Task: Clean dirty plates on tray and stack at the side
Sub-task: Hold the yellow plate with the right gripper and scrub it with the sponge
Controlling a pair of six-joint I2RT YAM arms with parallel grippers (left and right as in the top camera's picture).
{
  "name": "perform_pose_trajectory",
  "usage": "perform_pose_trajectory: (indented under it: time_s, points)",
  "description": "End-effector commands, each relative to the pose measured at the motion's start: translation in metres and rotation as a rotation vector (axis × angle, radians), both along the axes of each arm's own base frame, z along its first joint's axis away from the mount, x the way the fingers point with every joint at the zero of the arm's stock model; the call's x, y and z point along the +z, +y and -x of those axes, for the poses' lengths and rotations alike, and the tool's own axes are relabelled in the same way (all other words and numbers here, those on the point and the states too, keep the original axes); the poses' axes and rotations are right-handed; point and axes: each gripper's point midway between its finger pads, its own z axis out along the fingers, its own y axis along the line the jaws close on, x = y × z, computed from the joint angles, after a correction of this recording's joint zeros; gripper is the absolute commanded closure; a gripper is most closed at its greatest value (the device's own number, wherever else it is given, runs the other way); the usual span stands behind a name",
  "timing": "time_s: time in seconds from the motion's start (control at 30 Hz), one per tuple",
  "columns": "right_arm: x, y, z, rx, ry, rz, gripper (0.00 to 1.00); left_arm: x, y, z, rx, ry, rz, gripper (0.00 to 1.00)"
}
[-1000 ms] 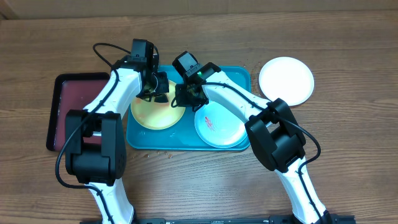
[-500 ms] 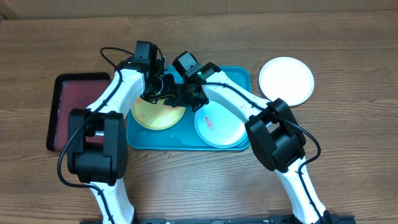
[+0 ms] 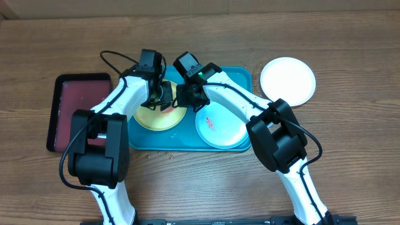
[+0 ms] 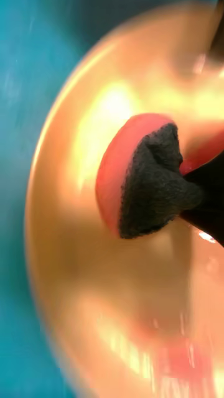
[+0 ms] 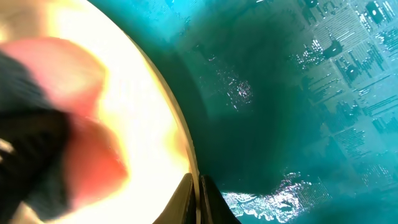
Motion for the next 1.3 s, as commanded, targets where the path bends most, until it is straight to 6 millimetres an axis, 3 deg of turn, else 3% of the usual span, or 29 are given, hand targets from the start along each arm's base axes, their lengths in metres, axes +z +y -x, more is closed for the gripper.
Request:
perform_pose_trajectory:
  time_s: [0.0, 0.1, 0.3, 0.4, 0.5, 0.6, 0.73, 0.77, 1.27]
  points:
    - [-0.024, -0.024, 0.002, -0.015, 0.016, 0.104, 0.96, -0.008, 0.084, 0.016, 0.125, 0.031, -0.424, 0.96]
    - [-0.024, -0.024, 0.002, -0.015, 0.016, 0.104, 0.96, 0.002, 0.101, 0.015, 0.149, 0.015, -0.536, 0.96]
    - [-0.024, -0.024, 0.001, -0.016, 0.013, 0.102, 0.96, 0.004, 0.102, 0.017, 0.148, 0.024, -0.542, 0.96]
    - [-0.024, -0.024, 0.001, -0.016, 0.012, 0.103, 0.96, 0.006, 0.098, 0.029, 0.153, 0.078, -0.518, 0.96]
    - [-0.024, -0.024, 0.000, -0.017, 0.009, 0.103, 0.96, -0.001, 0.071, 0.045, 0.100, 0.179, -0.373, 0.96]
    - [-0.023, -0.023, 0.000, -0.017, 0.005, 0.100, 0.96, -0.010, 0.020, 0.060, 0.018, 0.263, -0.102, 0.96]
    - [-0.023, -0.023, -0.001, -0.017, 0.005, 0.099, 0.96, -0.006, -0.039, 0.063, -0.118, 0.276, 0.205, 0.96]
    - [-0.023, -0.023, -0.001, -0.017, 0.004, 0.100, 0.96, -0.004, -0.046, 0.062, -0.125, 0.272, 0.236, 0.96]
    - [-0.023, -0.024, 0.000, -0.017, 0.008, 0.102, 0.96, 0.005, -0.066, 0.018, -0.099, 0.096, 0.323, 0.96]
